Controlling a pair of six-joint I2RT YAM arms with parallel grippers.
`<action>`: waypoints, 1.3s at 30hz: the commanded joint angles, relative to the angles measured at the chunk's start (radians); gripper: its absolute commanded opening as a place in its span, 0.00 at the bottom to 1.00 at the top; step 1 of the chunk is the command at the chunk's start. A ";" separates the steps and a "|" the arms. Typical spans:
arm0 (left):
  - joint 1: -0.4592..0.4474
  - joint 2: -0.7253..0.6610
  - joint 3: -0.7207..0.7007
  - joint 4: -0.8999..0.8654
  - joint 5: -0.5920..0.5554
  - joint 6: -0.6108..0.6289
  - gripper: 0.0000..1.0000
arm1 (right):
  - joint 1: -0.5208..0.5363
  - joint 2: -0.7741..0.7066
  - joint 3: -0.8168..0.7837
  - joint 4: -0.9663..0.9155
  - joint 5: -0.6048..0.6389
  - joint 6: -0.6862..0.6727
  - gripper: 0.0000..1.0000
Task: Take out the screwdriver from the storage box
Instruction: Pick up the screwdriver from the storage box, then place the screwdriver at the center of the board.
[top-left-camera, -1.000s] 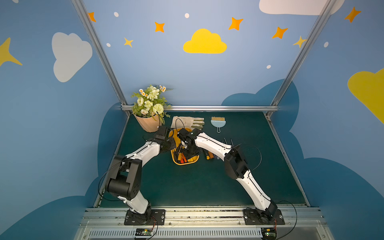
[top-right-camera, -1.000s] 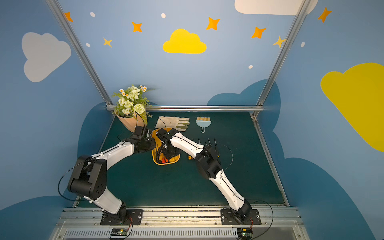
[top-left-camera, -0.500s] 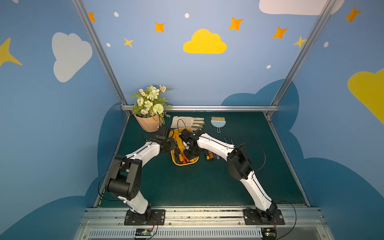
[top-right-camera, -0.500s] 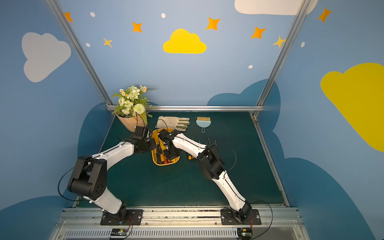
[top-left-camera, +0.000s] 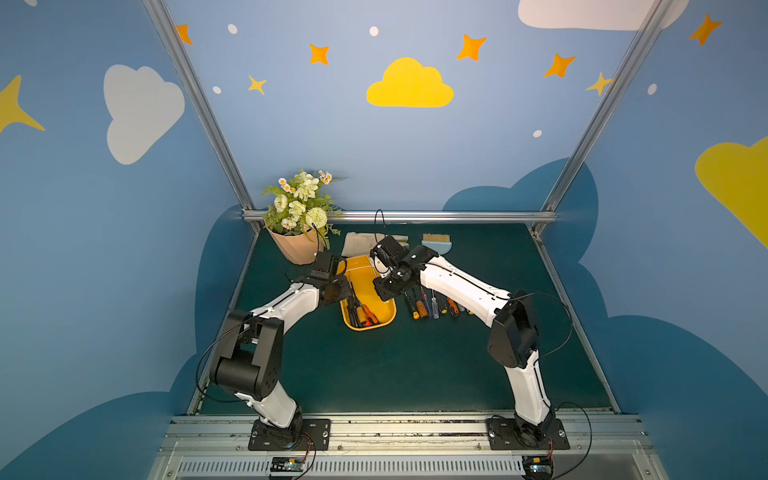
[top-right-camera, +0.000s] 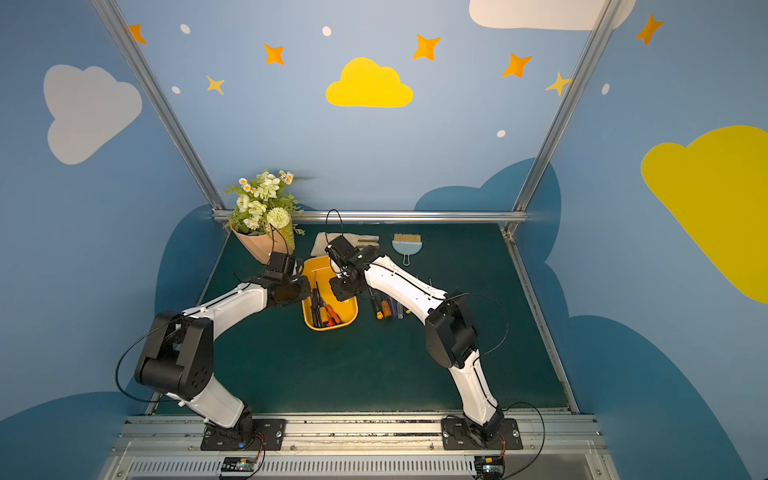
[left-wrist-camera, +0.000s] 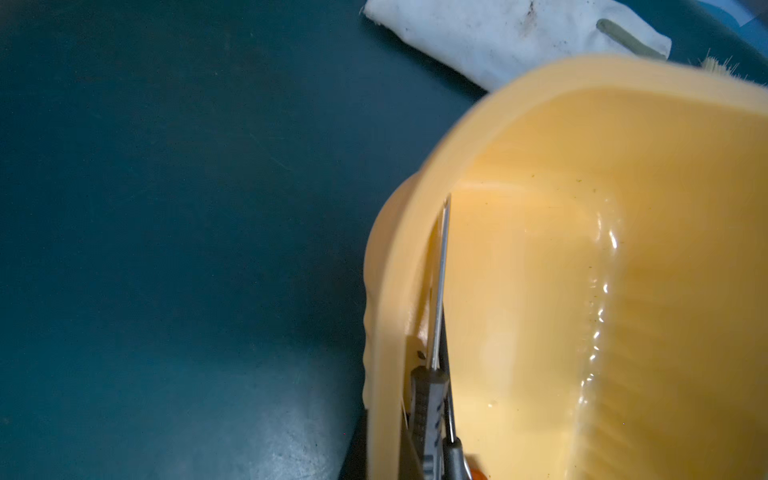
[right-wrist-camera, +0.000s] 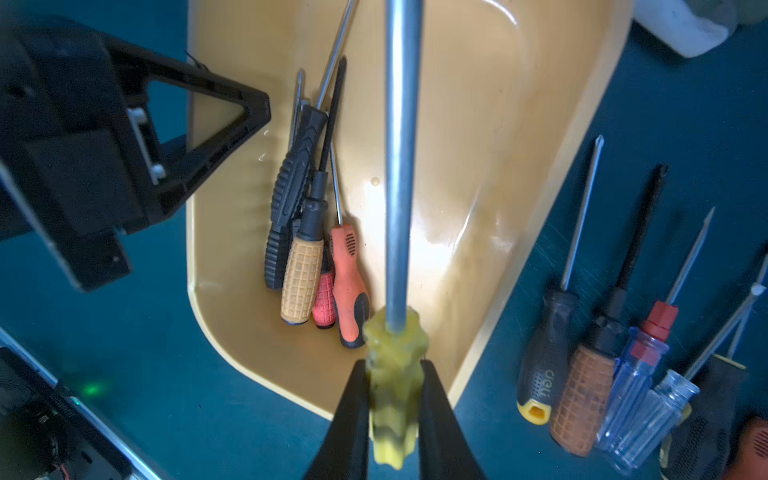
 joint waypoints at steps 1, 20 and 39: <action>0.006 -0.011 0.028 0.014 0.008 -0.015 0.02 | -0.035 -0.068 -0.038 0.025 0.028 -0.014 0.00; 0.011 -0.018 0.015 0.014 0.015 -0.017 0.02 | -0.480 -0.097 -0.187 -0.275 0.276 -0.095 0.00; 0.011 -0.027 0.029 -0.014 0.025 -0.015 0.02 | -0.592 0.087 -0.241 -0.251 0.268 -0.141 0.00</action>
